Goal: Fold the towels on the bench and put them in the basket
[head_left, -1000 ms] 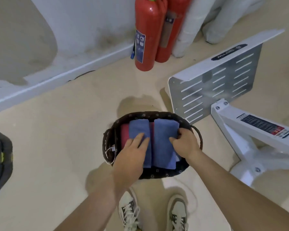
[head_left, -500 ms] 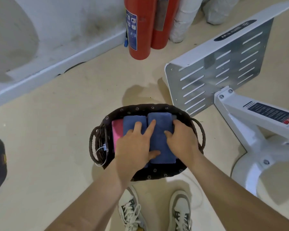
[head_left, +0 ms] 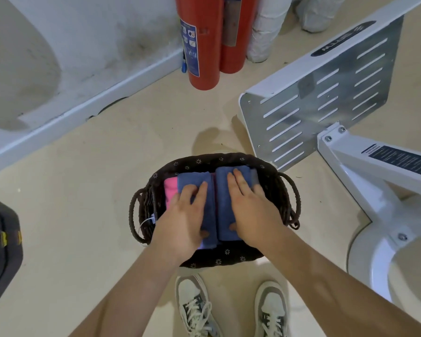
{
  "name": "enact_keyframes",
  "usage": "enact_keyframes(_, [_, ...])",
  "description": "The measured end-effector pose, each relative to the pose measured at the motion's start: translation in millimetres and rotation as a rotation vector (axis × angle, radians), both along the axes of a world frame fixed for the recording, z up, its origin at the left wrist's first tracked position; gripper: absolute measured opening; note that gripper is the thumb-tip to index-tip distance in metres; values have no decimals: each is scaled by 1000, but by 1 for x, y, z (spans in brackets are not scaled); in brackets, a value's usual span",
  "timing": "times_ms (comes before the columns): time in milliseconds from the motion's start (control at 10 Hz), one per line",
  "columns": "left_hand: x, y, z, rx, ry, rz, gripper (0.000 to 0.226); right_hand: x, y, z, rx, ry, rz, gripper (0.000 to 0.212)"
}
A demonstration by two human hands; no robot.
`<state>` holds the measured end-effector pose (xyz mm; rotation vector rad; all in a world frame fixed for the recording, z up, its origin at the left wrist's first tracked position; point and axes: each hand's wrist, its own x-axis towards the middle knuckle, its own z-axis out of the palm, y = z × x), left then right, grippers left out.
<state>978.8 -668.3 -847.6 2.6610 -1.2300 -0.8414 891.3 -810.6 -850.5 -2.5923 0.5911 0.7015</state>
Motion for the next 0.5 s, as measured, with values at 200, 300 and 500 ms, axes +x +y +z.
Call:
enact_keyframes(200, [-5, -18, -9, 54, -110, -30, 96, -4, -2, 5, -19, -36, 52, 98])
enact_keyframes(300, [-5, -13, -2, 48, -20, 17, 95, -14, 1, 16, 10, -129, 78, 83])
enact_keyframes(500, [-10, -6, 27, -99, 92, 183, 75, -29, -1, 67, 109, -332, -64, 57])
